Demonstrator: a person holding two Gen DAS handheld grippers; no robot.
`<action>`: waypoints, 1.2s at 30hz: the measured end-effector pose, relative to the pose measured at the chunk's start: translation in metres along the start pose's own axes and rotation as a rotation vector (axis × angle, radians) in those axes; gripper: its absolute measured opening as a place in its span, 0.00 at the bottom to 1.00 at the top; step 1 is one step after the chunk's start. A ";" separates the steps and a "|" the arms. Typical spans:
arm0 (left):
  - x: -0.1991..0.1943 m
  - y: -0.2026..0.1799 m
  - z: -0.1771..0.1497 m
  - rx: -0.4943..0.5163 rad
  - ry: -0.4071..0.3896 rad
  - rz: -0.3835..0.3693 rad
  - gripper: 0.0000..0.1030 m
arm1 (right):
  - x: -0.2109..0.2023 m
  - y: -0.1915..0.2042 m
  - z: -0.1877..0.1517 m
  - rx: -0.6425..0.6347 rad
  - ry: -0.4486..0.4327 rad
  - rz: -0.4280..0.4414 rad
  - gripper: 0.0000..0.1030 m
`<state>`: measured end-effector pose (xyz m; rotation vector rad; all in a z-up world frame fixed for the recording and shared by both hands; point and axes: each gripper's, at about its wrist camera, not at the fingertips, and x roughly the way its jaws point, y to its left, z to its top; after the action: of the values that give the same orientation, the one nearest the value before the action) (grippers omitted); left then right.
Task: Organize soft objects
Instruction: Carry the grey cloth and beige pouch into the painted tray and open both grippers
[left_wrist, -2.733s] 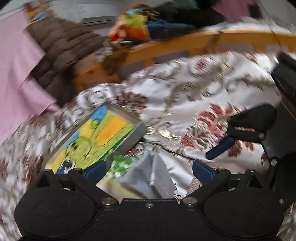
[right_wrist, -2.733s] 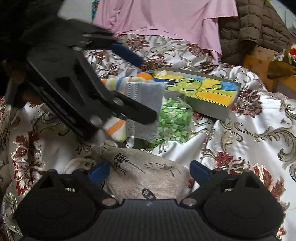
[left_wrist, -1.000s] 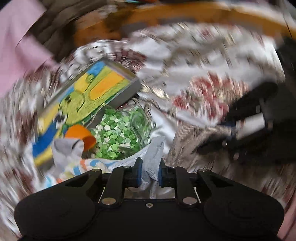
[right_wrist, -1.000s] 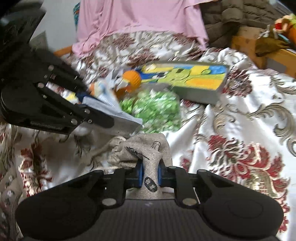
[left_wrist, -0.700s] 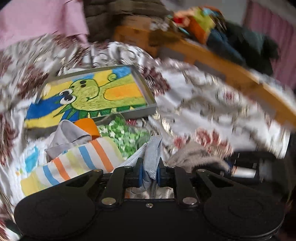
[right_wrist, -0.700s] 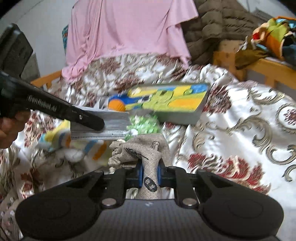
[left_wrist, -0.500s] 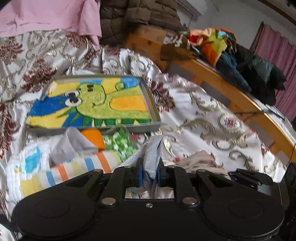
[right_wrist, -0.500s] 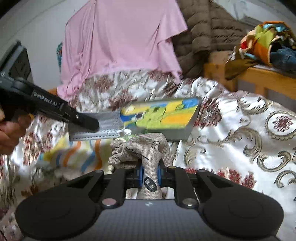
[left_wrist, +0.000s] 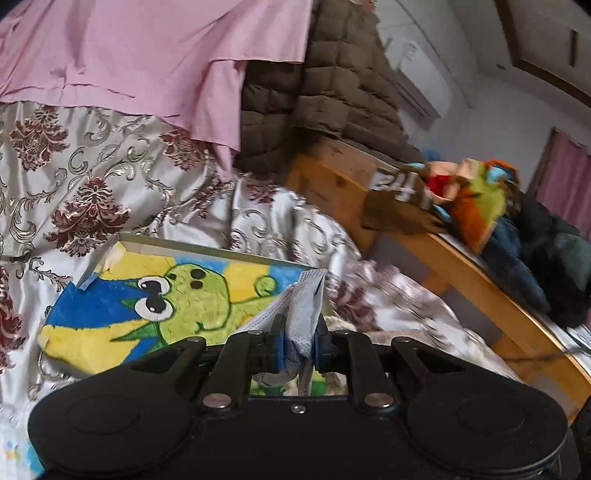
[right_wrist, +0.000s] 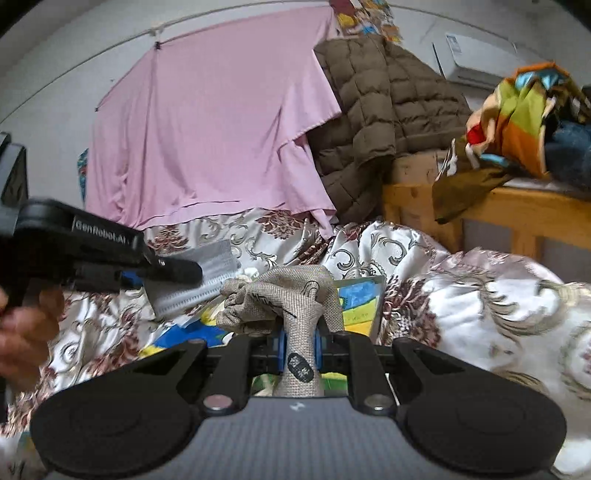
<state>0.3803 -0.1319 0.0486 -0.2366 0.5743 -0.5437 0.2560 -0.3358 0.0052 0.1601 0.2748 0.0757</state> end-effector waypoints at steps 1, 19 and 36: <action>0.009 0.003 0.001 -0.005 -0.001 0.012 0.15 | 0.011 0.001 0.000 -0.006 0.009 -0.008 0.15; 0.117 0.060 -0.024 -0.110 0.144 0.167 0.15 | 0.126 -0.004 -0.022 -0.013 0.252 -0.107 0.16; 0.120 0.035 -0.028 0.058 0.203 0.297 0.33 | 0.123 -0.004 -0.021 -0.035 0.296 -0.125 0.46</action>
<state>0.4639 -0.1703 -0.0410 -0.0389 0.7750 -0.2964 0.3681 -0.3253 -0.0478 0.0959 0.5777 -0.0203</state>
